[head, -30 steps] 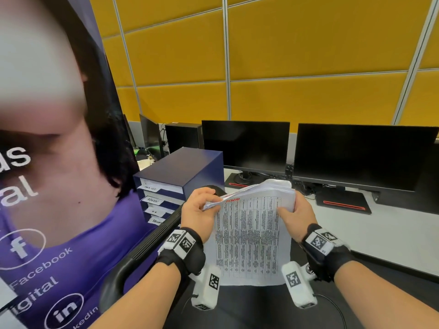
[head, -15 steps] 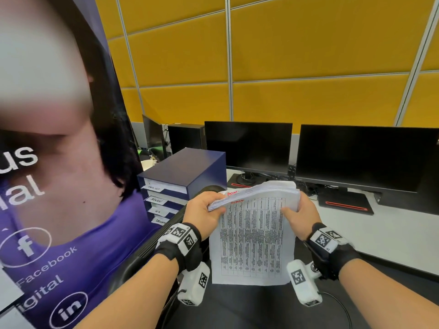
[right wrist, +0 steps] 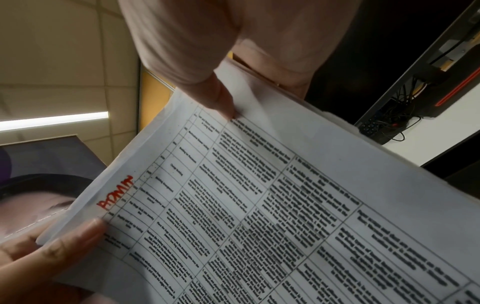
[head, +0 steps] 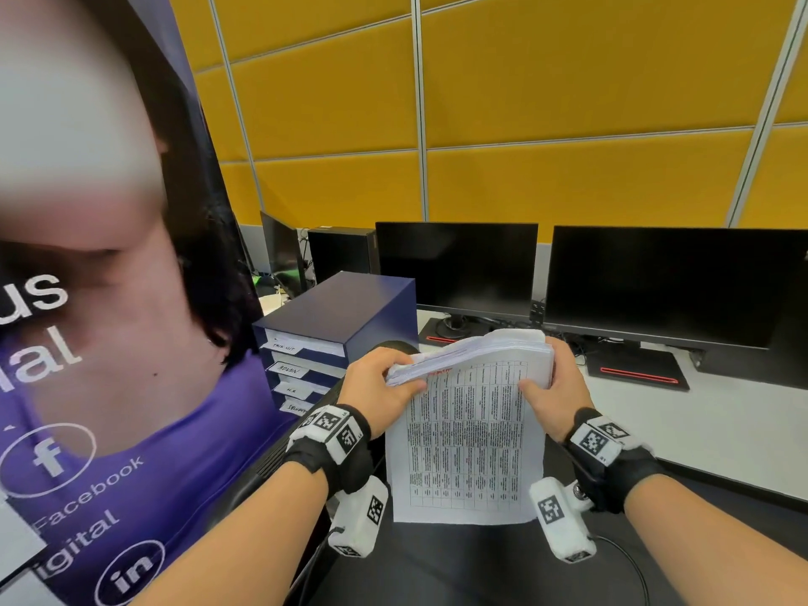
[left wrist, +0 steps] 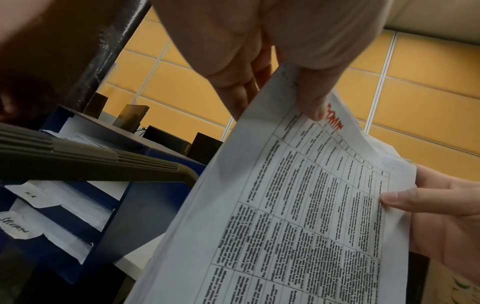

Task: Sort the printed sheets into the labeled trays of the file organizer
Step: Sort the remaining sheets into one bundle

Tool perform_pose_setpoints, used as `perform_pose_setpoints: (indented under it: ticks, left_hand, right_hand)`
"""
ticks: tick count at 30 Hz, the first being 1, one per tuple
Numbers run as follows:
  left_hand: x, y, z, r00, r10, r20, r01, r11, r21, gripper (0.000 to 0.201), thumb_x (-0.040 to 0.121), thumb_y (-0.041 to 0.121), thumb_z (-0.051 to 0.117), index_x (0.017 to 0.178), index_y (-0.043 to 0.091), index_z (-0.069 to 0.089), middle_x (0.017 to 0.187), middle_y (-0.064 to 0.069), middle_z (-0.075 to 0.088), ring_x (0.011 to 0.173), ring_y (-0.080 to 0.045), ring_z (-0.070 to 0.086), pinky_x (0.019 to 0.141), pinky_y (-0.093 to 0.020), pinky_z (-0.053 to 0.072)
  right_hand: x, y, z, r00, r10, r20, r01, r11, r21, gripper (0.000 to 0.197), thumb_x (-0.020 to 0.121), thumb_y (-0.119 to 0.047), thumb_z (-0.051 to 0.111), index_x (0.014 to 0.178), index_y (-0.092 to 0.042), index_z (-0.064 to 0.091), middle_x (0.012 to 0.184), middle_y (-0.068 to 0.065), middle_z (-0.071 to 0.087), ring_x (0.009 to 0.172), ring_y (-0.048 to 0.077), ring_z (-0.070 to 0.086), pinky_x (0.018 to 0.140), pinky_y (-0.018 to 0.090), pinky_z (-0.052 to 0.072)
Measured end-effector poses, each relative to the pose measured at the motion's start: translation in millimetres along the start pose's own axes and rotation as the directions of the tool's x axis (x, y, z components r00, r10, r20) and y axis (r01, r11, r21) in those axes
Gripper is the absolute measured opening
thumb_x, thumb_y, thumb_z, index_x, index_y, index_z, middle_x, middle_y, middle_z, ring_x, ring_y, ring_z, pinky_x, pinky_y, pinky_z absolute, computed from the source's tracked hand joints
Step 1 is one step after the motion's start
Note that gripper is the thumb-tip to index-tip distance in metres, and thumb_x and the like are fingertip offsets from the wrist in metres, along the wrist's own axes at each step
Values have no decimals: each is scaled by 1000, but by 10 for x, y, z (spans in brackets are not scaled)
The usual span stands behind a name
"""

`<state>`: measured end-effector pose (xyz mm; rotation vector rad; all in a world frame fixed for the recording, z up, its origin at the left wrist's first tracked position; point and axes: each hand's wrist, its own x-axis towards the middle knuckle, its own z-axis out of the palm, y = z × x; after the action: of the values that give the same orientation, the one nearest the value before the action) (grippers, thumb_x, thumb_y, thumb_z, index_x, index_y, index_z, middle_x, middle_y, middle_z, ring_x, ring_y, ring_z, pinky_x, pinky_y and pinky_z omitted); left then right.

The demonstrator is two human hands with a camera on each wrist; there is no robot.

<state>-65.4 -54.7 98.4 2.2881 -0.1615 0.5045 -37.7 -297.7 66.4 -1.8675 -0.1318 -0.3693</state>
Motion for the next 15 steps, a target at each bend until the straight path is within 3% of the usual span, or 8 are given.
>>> perform_pose_setpoints:
  ticks: [4, 7, 10, 12, 15]
  left_hand:
    - [31, -22, 35, 997, -30, 66, 31, 999, -20, 23, 81, 27, 72, 103, 20, 68, 96, 9, 64, 88, -8, 59, 78, -19, 48]
    - [51, -35, 54, 994, -68, 84, 70, 997, -21, 36, 78, 29, 75, 111, 22, 65, 102, 10, 61, 92, -7, 57, 71, -9, 41]
    - [81, -88, 75, 989, -147, 29, 148, 988, -49, 52, 68, 34, 83, 114, 24, 61, 106, 7, 58, 94, -10, 57, 78, -17, 46]
    - [105, -136, 85, 981, -192, -1, 191, 978, -86, 60, 63, 36, 86, 116, 24, 59, 109, 3, 59, 93, -12, 57, 80, -22, 48]
    - [121, -169, 93, 978, -207, -6, 205, 973, -108, 63, 62, 35, 86, 117, 24, 58, 109, 1, 58, 90, -11, 55, 76, -19, 45]
  right_hand:
    - [13, -13, 4, 1000, -15, -1, 15, 1000, 20, 61, 82, 10, 54, 128, -26, 35, 98, -11, 49, 83, 7, 58, 66, 22, 57]
    - [17, -22, 5, 1000, -12, 28, 11, 1000, 24, 64, 82, 10, 53, 131, -29, 34, 101, -9, 50, 88, 11, 60, 71, 28, 58]
    - [24, -30, -5, 999, -23, 40, 22, 1000, 17, 63, 83, 8, 53, 131, -29, 34, 105, -5, 51, 87, 12, 62, 68, 28, 59]
    - [20, -42, -7, 999, -34, 40, 34, 999, 17, 60, 84, 8, 52, 128, -29, 36, 103, -5, 51, 85, 13, 62, 67, 29, 60]
    - [24, -66, -16, 999, -41, 36, 41, 999, 3, 50, 83, 9, 54, 116, -28, 43, 95, -4, 52, 81, 17, 62, 66, 36, 60]
